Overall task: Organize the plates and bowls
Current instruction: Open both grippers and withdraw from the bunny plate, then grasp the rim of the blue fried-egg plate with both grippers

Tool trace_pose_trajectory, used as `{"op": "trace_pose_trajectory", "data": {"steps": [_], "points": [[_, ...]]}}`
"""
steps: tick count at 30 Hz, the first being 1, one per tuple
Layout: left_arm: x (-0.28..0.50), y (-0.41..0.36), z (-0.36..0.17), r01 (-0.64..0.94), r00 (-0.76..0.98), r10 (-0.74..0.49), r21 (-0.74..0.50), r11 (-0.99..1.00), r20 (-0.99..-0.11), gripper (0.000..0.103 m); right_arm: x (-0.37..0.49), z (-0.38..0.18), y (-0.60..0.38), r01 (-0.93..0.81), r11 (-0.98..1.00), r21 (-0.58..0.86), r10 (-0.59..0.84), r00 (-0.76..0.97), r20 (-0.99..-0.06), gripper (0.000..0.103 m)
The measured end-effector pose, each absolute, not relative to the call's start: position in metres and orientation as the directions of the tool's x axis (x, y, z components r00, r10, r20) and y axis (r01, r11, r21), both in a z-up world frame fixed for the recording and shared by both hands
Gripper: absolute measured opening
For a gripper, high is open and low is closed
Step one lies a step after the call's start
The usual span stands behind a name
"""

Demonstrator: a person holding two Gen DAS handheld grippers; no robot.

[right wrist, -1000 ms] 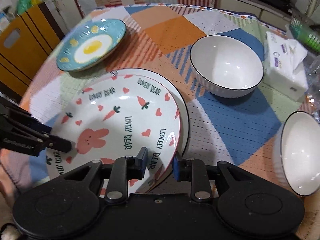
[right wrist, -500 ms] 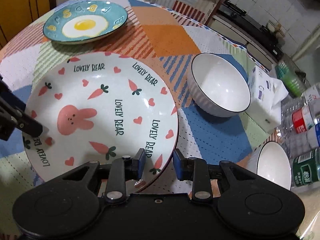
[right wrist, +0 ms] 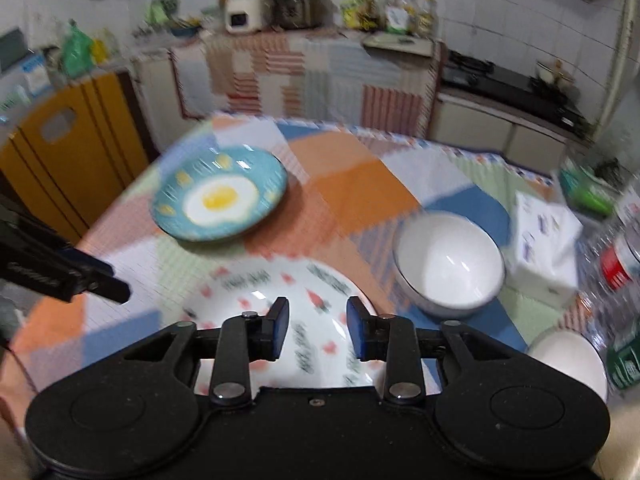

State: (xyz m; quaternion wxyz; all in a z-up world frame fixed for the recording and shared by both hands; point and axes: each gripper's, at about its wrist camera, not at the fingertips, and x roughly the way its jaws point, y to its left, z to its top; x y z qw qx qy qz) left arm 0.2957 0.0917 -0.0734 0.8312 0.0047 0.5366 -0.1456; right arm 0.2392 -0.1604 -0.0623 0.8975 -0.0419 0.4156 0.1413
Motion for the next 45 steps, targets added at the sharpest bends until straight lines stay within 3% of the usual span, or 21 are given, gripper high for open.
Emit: {"op": "trace_pose_trajectory", "data": {"steps": [2, 4, 8, 10, 12, 17, 22, 25, 31, 37, 45], "points": [[0.299, 0.103, -0.067, 0.237, 0.399, -0.242, -0.156, 0.959, -0.884, 0.037, 0.243, -0.055, -0.155, -0.318, 0.946, 0.067, 0.259, 0.614, -0.746, 0.043], [0.3, 0.114, -0.062, 0.245, 0.421, -0.254, -0.16, 0.956, -0.871, 0.052, 0.249, -0.05, -0.149, -0.343, 0.936, 0.084, 0.289, 0.608, -0.739, 0.044], [0.306, 0.128, -0.057, 0.229, 0.442, -0.228, -0.137, 0.964, -0.867, 0.054, 0.266, -0.043, -0.138, -0.384, 0.914, 0.13, 0.353, 0.596, -0.721, 0.048], [0.316, 0.134, -0.055, 0.219, 0.448, -0.23, -0.143, 0.965, -0.864, 0.066, 0.274, -0.04, -0.132, -0.41, 0.901, 0.143, 0.385, 0.6, -0.702, 0.048], [0.326, 0.139, -0.054, 0.207, 0.455, -0.221, -0.139, 0.968, -0.863, 0.071, 0.28, -0.039, -0.124, -0.431, 0.895, 0.114, 0.386, 0.621, -0.682, 0.048], [0.352, 0.152, -0.056, 0.136, 0.51, -0.164, -0.109, 0.985, -0.844, 0.083, 0.31, -0.043, -0.089, -0.483, 0.875, 0.026, 0.346, 0.587, -0.732, 0.048], [0.373, 0.16, -0.064, 0.15, 0.529, -0.156, -0.089, 0.985, -0.834, 0.084, 0.347, -0.054, -0.074, -0.465, 0.885, 0.031, 0.323, 0.565, -0.76, 0.054], [0.381, 0.161, -0.077, 0.07, 0.561, -0.092, -0.063, 0.996, -0.823, 0.084, 0.363, -0.069, -0.069, -0.425, 0.905, -0.005, 0.263, 0.569, -0.779, 0.054], [0.397, 0.166, -0.116, 0.046, 0.53, -0.068, -0.051, 0.998, -0.845, 0.084, 0.389, -0.104, -0.075, -0.342, 0.934, 0.106, 0.286, 0.534, -0.795, 0.054], [0.404, 0.181, -0.15, 0.023, 0.528, -0.132, -0.141, 0.99, -0.839, 0.084, 0.397, -0.133, -0.09, -0.205, 0.913, 0.353, 0.408, 0.514, -0.754, 0.054], [0.41, 0.175, -0.171, 0.038, 0.535, -0.114, -0.111, 0.993, -0.837, 0.081, 0.405, -0.168, -0.099, -0.113, 0.902, 0.418, 0.417, 0.488, -0.767, 0.053]]}}
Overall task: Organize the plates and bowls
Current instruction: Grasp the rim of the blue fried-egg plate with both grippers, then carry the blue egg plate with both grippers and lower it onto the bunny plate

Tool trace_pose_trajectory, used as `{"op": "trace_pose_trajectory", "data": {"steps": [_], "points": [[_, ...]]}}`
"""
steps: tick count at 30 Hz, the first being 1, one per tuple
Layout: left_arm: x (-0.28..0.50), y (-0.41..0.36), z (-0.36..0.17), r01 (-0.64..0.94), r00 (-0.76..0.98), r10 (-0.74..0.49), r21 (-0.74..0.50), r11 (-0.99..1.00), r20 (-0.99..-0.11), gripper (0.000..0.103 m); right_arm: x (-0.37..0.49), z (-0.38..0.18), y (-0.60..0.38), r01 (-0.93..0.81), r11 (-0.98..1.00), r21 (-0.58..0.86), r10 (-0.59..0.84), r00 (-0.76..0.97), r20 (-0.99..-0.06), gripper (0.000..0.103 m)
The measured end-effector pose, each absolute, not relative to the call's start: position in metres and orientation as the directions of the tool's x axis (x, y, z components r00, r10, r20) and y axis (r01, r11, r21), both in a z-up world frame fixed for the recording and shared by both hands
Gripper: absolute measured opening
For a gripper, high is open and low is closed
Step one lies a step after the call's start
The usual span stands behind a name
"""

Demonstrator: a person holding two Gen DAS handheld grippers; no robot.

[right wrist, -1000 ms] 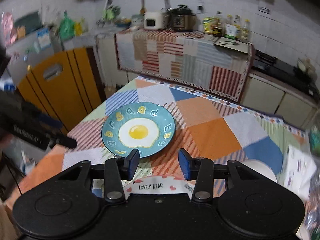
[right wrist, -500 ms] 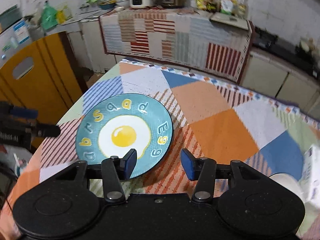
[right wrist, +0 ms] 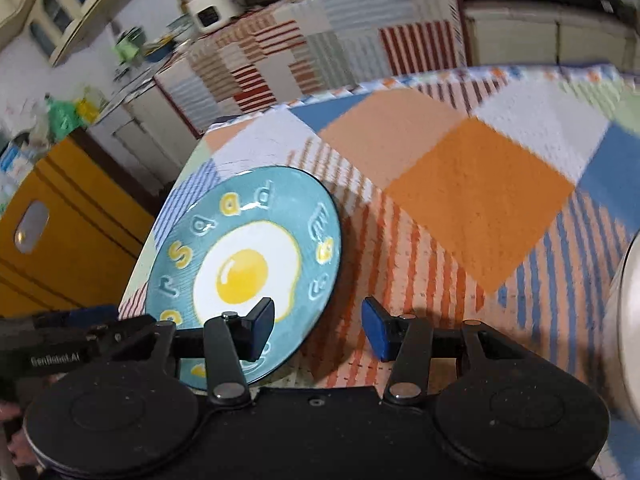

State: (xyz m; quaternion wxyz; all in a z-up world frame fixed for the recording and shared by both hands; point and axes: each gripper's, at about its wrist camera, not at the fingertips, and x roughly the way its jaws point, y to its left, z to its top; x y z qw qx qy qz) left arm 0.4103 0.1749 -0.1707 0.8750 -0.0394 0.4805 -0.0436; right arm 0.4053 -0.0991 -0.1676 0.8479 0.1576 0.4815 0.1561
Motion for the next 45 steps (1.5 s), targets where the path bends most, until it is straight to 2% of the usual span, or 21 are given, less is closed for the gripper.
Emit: {"op": "trace_pose_trajectory", "data": {"steps": [2, 7, 9, 10, 13, 17, 23, 27, 34, 39, 45], "points": [[0.411, 0.176, -0.176, 0.023, 0.534, -0.113, -0.12, 0.993, -0.838, 0.079, 0.406, -0.174, -0.106, -0.068, 0.886, 0.458, 0.429, 0.491, -0.758, 0.051], [0.416, 0.184, -0.185, -0.01, 0.512, -0.145, -0.175, 0.984, -0.847, 0.05, 0.411, -0.187, -0.115, 0.009, 0.849, 0.529, 0.457, 0.49, -0.742, 0.035], [0.417, 0.186, -0.188, -0.023, 0.501, -0.177, -0.218, 0.976, -0.847, 0.043, 0.413, -0.19, -0.113, 0.001, 0.848, 0.529, 0.46, 0.493, -0.738, 0.027], [0.418, 0.186, -0.188, -0.026, 0.493, -0.191, -0.234, 0.972, -0.849, 0.037, 0.415, -0.191, -0.112, -0.009, 0.848, 0.53, 0.465, 0.494, -0.735, 0.025], [0.419, 0.18, -0.187, -0.007, 0.486, -0.203, -0.237, 0.972, -0.85, 0.028, 0.419, -0.194, -0.103, -0.029, 0.857, 0.515, 0.461, 0.489, -0.74, 0.02], [0.42, 0.177, -0.197, -0.023, 0.489, -0.263, -0.313, 0.949, -0.832, 0.026, 0.424, -0.197, -0.092, -0.057, 0.869, 0.492, 0.457, 0.478, -0.751, 0.015], [0.413, 0.167, -0.189, 0.01, 0.514, -0.2, -0.227, 0.974, -0.834, 0.026, 0.424, -0.191, -0.086, -0.137, 0.883, 0.448, 0.459, 0.445, -0.769, 0.017], [0.405, 0.171, -0.17, 0.05, 0.517, -0.225, -0.233, 0.971, -0.826, 0.026, 0.414, -0.179, -0.084, -0.218, 0.879, 0.423, 0.475, 0.45, -0.756, 0.019], [0.374, 0.156, -0.141, 0.097, 0.53, -0.215, -0.193, 0.976, -0.82, 0.025, 0.386, -0.158, -0.093, -0.243, 0.878, 0.412, 0.478, 0.482, -0.734, 0.019], [0.347, 0.146, -0.115, 0.161, 0.484, -0.294, -0.246, 0.956, -0.824, 0.025, 0.354, -0.137, -0.108, -0.264, 0.88, 0.396, 0.475, 0.516, -0.712, 0.019], [0.311, 0.115, -0.081, 0.231, 0.505, -0.306, -0.215, 0.949, -0.807, 0.025, 0.308, -0.112, -0.136, -0.267, 0.875, 0.403, 0.481, 0.567, -0.668, 0.019]]}}
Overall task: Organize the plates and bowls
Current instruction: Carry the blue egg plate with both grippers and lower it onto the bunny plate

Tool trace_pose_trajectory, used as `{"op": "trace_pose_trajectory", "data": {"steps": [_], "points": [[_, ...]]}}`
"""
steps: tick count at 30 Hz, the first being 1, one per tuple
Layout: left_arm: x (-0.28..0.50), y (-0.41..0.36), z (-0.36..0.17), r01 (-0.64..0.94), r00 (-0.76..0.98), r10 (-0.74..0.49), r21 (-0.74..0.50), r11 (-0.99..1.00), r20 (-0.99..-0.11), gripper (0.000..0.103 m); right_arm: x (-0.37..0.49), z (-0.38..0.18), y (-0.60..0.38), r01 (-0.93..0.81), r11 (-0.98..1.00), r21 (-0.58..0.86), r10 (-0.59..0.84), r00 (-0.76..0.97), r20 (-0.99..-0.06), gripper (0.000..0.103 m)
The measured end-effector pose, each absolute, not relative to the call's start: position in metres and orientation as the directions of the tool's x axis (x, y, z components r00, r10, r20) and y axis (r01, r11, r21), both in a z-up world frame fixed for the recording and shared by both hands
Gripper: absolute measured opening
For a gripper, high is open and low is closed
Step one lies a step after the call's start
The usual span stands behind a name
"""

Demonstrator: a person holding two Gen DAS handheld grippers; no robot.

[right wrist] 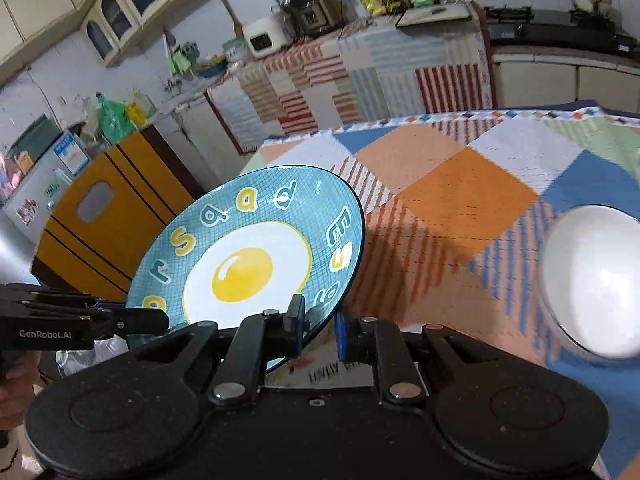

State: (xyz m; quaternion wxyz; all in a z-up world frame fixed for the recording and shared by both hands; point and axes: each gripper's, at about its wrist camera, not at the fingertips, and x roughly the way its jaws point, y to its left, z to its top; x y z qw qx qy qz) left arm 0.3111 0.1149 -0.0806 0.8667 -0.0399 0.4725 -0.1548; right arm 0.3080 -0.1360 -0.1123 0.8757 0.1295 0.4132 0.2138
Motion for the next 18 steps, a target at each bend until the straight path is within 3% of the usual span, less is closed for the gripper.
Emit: {"op": "trace_pose_trajectory", "data": {"steps": [10, 18], "points": [[0.275, 0.061, -0.061, 0.33, 0.483, -0.372, -0.228, 0.916, -0.793, 0.025, 0.239, -0.085, -0.194, -0.198, 0.889, 0.413, 0.433, 0.654, -0.62, 0.02], [0.26, 0.022, -0.08, 0.371, 0.415, -0.37, -0.217, 0.903, -0.831, 0.026, 0.202, -0.1, -0.224, -0.124, 0.901, 0.416, 0.39, 0.651, -0.651, 0.021]]}}
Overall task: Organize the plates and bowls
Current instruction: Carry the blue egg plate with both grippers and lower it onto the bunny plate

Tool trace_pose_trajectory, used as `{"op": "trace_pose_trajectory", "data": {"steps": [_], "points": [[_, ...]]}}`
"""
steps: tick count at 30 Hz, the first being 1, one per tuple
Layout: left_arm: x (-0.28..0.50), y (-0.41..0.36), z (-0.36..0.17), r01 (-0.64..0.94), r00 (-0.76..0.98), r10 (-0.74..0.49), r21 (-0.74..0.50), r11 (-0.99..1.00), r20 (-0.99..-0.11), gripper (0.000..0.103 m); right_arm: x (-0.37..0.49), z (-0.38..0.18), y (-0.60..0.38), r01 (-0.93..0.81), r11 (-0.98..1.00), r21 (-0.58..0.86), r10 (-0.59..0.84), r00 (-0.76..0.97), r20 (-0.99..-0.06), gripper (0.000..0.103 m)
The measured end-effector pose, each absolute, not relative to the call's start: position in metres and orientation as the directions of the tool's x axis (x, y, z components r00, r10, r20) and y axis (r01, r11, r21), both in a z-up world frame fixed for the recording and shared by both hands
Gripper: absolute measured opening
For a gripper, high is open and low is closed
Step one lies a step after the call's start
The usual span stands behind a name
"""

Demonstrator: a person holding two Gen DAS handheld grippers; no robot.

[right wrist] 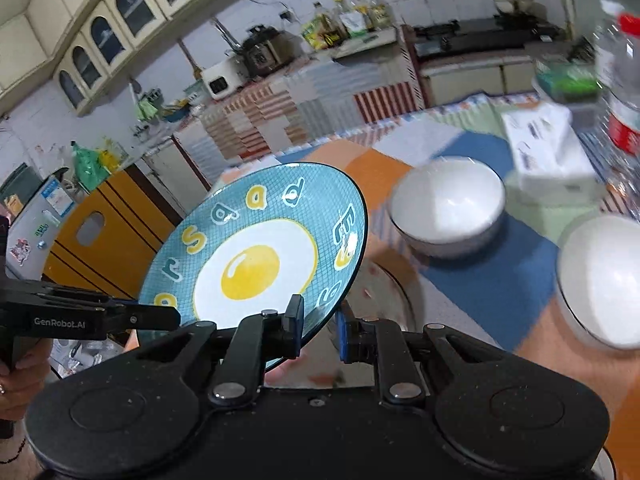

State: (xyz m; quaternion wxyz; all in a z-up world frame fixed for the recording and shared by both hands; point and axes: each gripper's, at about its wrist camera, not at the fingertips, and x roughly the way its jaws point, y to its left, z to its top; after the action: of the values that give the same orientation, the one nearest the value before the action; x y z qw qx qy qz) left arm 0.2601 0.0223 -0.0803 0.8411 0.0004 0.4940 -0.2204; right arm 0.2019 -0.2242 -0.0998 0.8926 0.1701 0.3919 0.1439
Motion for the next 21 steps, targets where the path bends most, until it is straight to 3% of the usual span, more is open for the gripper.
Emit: {"op": "trace_pose_trajectory", "data": {"steps": [9, 21], "points": [[0.251, 0.017, -0.098, 0.395, 0.358, -0.37, -0.22, 0.892, -0.857, 0.026, 0.179, -0.125, -0.236, -0.055, 0.88, 0.471, 0.399, 0.624, -0.672, 0.021], [0.256, 0.017, -0.122, 0.382, 0.281, -0.362, -0.243, 0.892, -0.889, 0.025, 0.18, -0.147, -0.229, -0.005, 0.897, 0.442, 0.369, 0.56, -0.742, 0.021]]}}
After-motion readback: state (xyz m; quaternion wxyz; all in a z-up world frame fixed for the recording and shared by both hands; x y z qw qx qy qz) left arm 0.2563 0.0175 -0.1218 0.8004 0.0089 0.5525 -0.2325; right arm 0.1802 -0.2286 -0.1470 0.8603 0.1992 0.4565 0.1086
